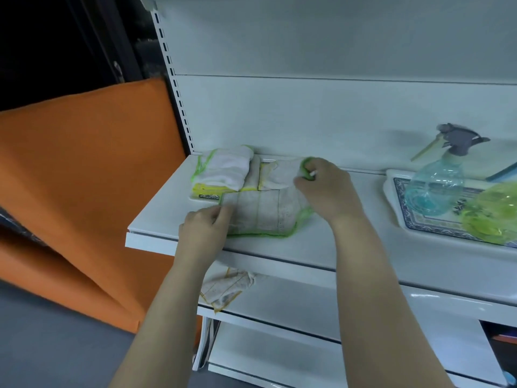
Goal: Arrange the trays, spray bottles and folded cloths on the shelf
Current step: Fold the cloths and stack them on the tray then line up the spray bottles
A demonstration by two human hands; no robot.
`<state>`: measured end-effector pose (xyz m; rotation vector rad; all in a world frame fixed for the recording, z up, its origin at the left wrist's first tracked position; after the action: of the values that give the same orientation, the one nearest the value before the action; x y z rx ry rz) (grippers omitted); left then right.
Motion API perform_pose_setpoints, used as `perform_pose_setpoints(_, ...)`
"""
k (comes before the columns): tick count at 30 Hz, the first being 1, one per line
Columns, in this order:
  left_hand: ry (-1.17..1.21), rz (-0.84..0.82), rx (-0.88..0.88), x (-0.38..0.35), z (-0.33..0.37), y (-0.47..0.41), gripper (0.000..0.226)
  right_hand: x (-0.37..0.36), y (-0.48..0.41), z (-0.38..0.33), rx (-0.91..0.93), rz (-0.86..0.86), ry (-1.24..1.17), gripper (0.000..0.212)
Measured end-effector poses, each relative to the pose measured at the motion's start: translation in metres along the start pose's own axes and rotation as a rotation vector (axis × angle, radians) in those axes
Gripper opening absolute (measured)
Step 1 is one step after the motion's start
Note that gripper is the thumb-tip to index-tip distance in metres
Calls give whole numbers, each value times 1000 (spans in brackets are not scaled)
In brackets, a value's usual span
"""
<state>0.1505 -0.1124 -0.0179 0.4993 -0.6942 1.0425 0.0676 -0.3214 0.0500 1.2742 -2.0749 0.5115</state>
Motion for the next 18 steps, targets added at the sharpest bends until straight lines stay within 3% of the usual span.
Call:
perform_pose_setpoints(2, 106, -11, 49, 9, -1, 0, 70, -20, -8, -33, 103, -31, 63, 17)
perform_pose_setpoints(4, 204, -16, 111, 16, -7, 0, 83, -51, -14, -60, 185, -177, 109, 17)
perform_pose_setpoints(7, 280, 7, 199, 27, -17, -4, 82, -86, -12, -78, 156, -453, 46, 48)
perform_pose_setpoints(9, 177, -23, 195, 31, -19, -8, 75, -80, -11, -70, 115, -359, -53, 54)
perform_pose_setpoints(12, -62, -95, 162, 31, -18, -16, 54, -63, -13, -36, -42, -129, 11, 43)
perform_pose_setpoints(15, -211, -136, 168, 33, -16, -24, 30, -65, -11, -19, -207, -166, 96, 41)
perform_pose_setpoints(18, -311, -182, 192, 34, -16, -33, 38, -79, -11, -23, -260, -215, 45, 41)
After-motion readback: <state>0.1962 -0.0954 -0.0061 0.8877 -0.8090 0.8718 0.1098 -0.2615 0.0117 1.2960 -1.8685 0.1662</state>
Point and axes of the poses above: each hand's wrist, its own y-axis away from the middle knuckle, its own x-axis out of the back of the hand, z = x × y, the point moved 2 cm from there along -y, towards the middle knuckle, and after that the axes turned 15 degrees about -z, right-handed, at the moved point
